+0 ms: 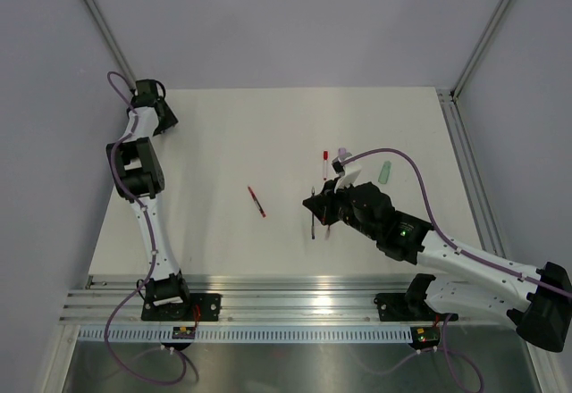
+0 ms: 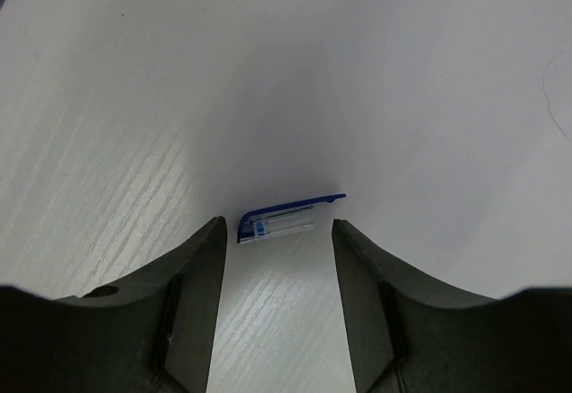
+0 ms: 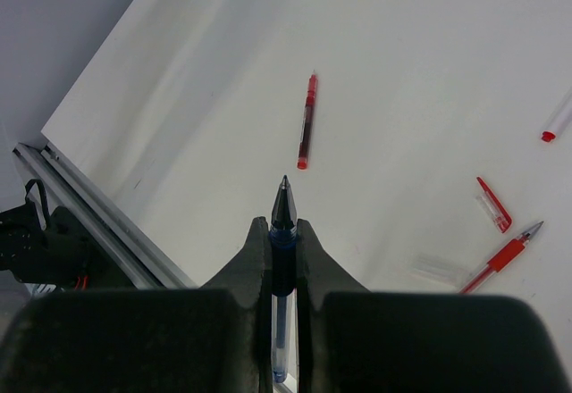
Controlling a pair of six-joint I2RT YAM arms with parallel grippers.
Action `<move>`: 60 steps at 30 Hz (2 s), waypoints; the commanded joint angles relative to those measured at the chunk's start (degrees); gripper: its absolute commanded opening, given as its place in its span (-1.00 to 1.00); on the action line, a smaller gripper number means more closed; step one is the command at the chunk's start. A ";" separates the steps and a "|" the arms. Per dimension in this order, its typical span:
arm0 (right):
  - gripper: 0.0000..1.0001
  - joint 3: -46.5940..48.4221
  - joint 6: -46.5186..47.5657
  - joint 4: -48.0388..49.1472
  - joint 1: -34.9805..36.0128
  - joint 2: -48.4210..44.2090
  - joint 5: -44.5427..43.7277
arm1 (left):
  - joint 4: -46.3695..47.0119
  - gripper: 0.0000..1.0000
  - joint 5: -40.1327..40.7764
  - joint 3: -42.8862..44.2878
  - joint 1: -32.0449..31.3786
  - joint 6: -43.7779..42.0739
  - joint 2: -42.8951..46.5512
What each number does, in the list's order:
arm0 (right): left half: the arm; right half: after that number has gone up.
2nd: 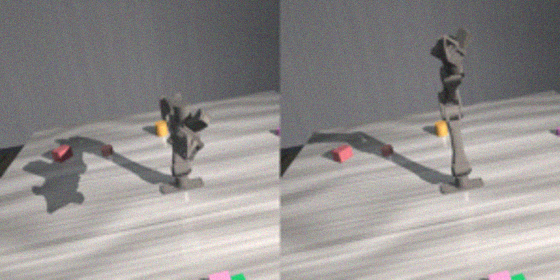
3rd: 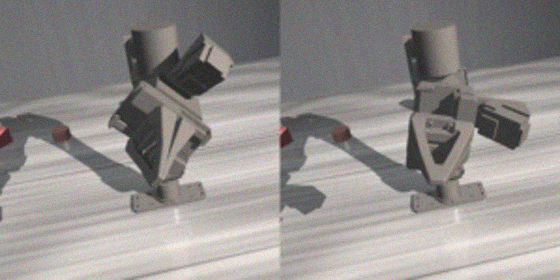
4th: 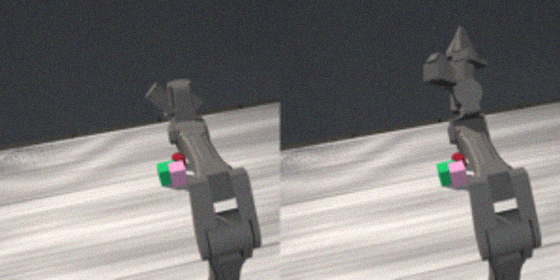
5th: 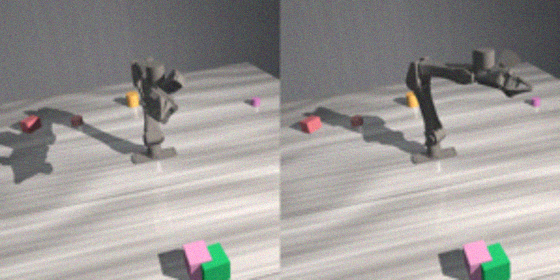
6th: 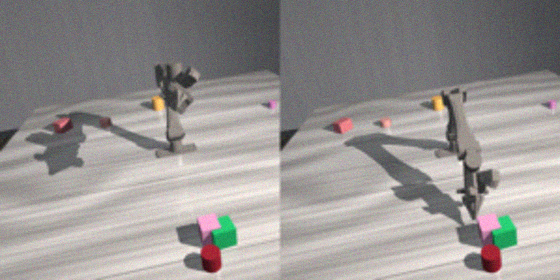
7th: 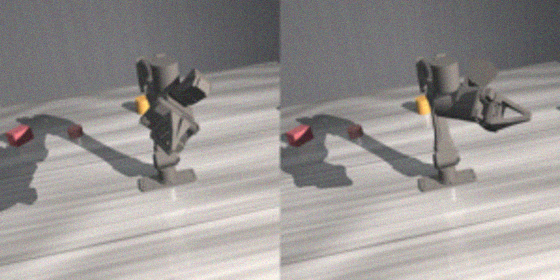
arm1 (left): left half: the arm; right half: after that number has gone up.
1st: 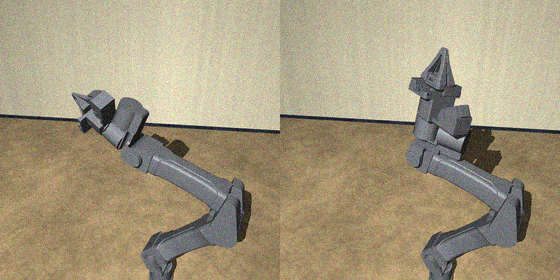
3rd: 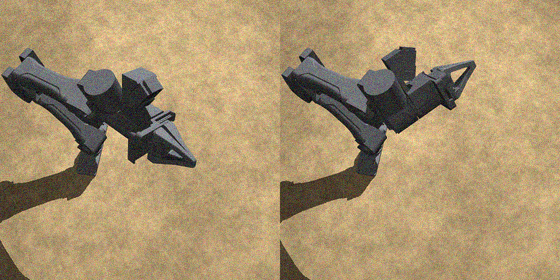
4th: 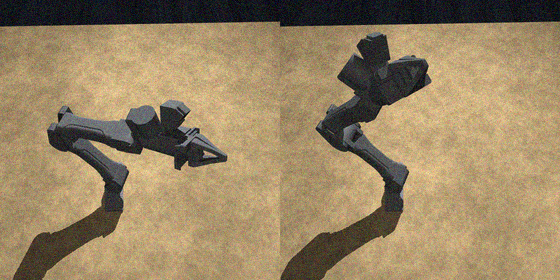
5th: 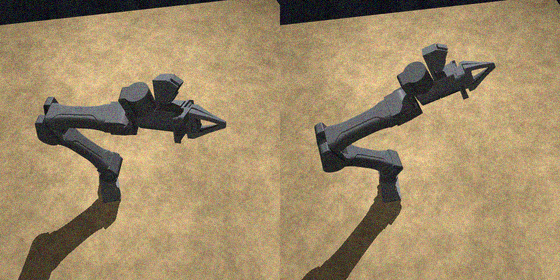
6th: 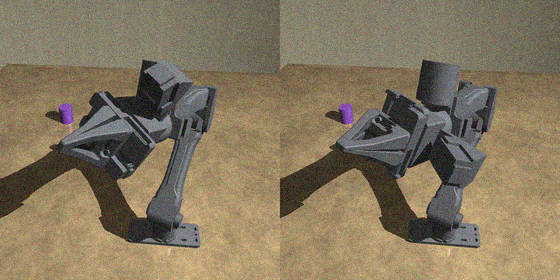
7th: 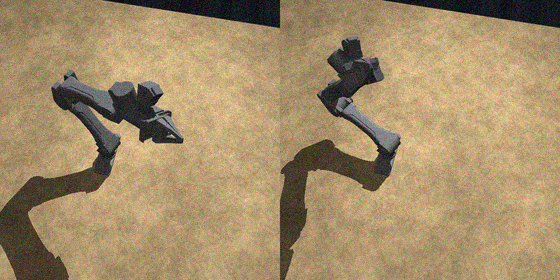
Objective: Insert the pens into the pen caps
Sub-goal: Move the pen cap to the center of the board.
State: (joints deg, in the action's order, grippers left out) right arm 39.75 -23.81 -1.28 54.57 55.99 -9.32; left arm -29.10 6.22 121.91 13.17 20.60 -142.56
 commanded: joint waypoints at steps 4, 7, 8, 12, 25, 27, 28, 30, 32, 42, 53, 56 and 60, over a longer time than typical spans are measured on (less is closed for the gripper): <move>-1.00 1.21 0.35 2.16 -0.78 -1.32 0.53 | -0.34 -0.04 -1.03 3.25 1.16 0.58 -0.61; -1.00 1.39 0.43 2.16 -0.78 -1.32 0.53 | -0.43 -0.07 -1.21 3.25 1.33 0.49 -0.61; -1.00 1.39 0.35 2.16 -0.78 -1.32 0.53 | -0.34 -0.09 -1.38 3.25 1.33 0.49 -0.52; -1.00 1.47 0.26 2.25 -0.69 -1.06 0.62 | -0.43 -0.17 -1.65 3.07 1.33 0.32 -0.52; -1.00 1.21 0.00 2.60 -0.78 -1.23 0.97 | 6.60 -0.59 -4.64 -8.08 1.33 -1.62 5.80; -1.00 1.04 -0.01 2.68 -0.78 -1.67 1.15 | 6.60 -0.60 -4.20 -9.05 1.33 -2.14 7.03; -1.00 0.86 -0.09 2.60 -0.78 -1.76 1.24 | 6.78 -0.59 -4.11 -9.93 1.42 -2.23 7.56; -1.00 0.86 -0.09 2.60 -0.78 -1.85 1.32 | 7.74 -0.41 -4.72 -10.81 1.42 -2.32 9.05; -1.00 0.95 -0.09 2.68 -0.78 -1.58 1.50 | 7.75 -0.21 -5.69 -10.29 1.33 -1.97 9.49; -1.00 2.88 -0.27 2.68 -0.78 0.96 2.20 | 7.05 0.36 -8.94 -0.28 1.77 12.16 6.08; -1.00 4.02 0.61 4.53 -0.78 2.99 2.64 | 15.38 0.47 -8.76 4.21 2.65 24.30 -1.92; -1.00 4.11 1.31 5.41 -0.78 3.43 2.55 | 18.72 0.50 -10.25 6.85 2.65 27.56 -5.26; -1.00 4.46 1.40 6.11 -0.86 5.27 2.56 | 26.98 0.54 -10.79 7.03 2.56 31.52 -7.81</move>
State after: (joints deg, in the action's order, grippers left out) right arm 41.43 -23.70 1.72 54.30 60.10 -7.35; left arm -10.26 -2.96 126.23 15.55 47.66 -149.01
